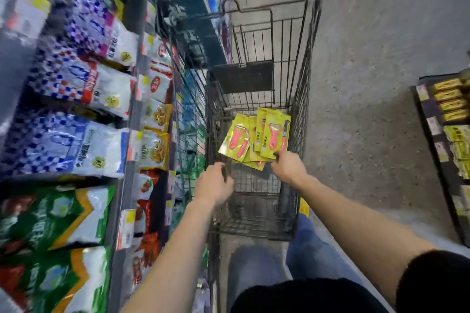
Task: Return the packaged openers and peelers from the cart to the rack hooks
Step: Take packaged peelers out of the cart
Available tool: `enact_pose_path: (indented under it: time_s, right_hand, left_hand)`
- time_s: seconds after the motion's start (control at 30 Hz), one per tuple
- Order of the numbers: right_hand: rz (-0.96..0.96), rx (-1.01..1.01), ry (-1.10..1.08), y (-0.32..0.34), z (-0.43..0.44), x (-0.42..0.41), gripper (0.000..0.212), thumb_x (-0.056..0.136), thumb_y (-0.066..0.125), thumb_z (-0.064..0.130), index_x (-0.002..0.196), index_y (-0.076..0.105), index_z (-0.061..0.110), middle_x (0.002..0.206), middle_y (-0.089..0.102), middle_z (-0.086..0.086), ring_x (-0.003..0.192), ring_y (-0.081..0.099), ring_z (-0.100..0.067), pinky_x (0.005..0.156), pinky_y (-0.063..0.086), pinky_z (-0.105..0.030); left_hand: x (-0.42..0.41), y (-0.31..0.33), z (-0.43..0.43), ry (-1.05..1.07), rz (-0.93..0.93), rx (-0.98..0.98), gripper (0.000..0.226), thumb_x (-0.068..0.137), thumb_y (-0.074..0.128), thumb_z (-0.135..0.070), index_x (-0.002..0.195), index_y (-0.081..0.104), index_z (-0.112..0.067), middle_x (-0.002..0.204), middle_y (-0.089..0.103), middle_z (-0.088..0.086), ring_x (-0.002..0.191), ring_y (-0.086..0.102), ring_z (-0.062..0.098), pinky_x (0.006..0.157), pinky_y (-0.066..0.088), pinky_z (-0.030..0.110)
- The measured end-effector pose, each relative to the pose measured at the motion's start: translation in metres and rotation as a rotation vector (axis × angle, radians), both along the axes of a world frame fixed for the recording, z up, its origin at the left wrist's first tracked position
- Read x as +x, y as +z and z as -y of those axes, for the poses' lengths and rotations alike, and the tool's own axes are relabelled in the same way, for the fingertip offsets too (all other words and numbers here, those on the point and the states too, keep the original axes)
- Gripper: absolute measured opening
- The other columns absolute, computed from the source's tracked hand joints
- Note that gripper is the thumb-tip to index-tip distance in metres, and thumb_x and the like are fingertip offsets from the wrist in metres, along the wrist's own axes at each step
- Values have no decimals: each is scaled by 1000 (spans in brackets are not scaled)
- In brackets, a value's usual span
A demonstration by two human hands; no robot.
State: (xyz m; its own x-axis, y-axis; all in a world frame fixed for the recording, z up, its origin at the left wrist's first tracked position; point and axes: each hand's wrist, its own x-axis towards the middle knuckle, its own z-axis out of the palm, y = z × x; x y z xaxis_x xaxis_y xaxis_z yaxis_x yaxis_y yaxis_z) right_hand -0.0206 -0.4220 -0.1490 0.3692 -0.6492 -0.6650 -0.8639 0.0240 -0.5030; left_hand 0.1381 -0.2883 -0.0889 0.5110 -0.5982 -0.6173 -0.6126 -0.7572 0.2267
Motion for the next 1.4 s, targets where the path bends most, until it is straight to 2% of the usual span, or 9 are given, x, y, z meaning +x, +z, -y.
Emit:
enact_pose_path:
  time_s: [0.57,0.67,0.8,1.0,1.07,1.13,1.2,1.33,1.4]
  right_hand:
    - [-149,55,-235,-219,82,83,48,91,52,23,139,56,24,131,63,-19,112,64,-37,91,56,-42]
    - [-187,39,-206,-256,83,92,82,85,65,25,155,23,31,154,33,-19,136,44,-37,111,43,-50]
    - [-238,81,-77,-284,73,94,114,90,67,37,154,-27,35,168,-20,-11,155,-14,-34,123,-4,-52]
    - [-107,-16,-282,-286,59,91,55,101,53,46,146,28,64,169,-10,-12,153,3,-38,123,7,-53]
    - [-29,52,-403,-287,62,93,34,99,57,46,128,49,62,166,15,-16,148,27,-41,122,23,-56]
    - [35,77,-496,-296,66,92,24,83,64,58,105,53,57,141,56,-7,119,63,-33,99,52,-59]
    - [59,79,-548,-328,71,81,51,58,64,73,103,47,53,122,67,3,101,71,-25,82,60,-54]
    - [27,108,-625,-318,81,90,118,28,74,72,134,30,41,130,58,-2,123,57,-28,102,50,-55]
    - [10,121,-619,-318,83,92,140,14,77,80,137,34,31,128,59,-4,121,59,-30,102,50,-57]
  left_hand:
    - [117,-240,129,-156,43,153,57,96,59,-42,145,53,-13,142,56,18,131,55,39,108,46,45]
    - [128,-287,134,-17,-11,132,68,92,64,-47,148,46,-12,148,51,17,133,54,40,110,44,47]
    - [133,-326,132,243,-125,88,98,83,80,-55,156,32,-11,151,53,14,136,55,38,115,43,55]
    - [127,-334,113,499,-140,26,91,78,90,-39,145,40,-3,141,58,18,126,60,36,106,52,44]
    - [126,-331,104,514,-228,18,101,79,90,-38,153,32,2,151,50,19,137,51,35,109,45,38]
    - [127,-331,94,527,-308,-13,108,81,89,-35,159,23,1,160,40,18,146,42,33,116,38,38]
    - [129,-333,86,551,-386,-57,108,83,88,-31,162,19,-4,163,37,11,149,38,28,120,31,38]
    - [128,-332,77,556,-458,-101,59,86,86,-19,130,47,-19,109,59,-16,112,54,10,106,36,28]
    - [130,-331,75,583,-486,-112,55,83,89,-25,123,52,-18,108,64,-15,105,61,10,108,40,30]
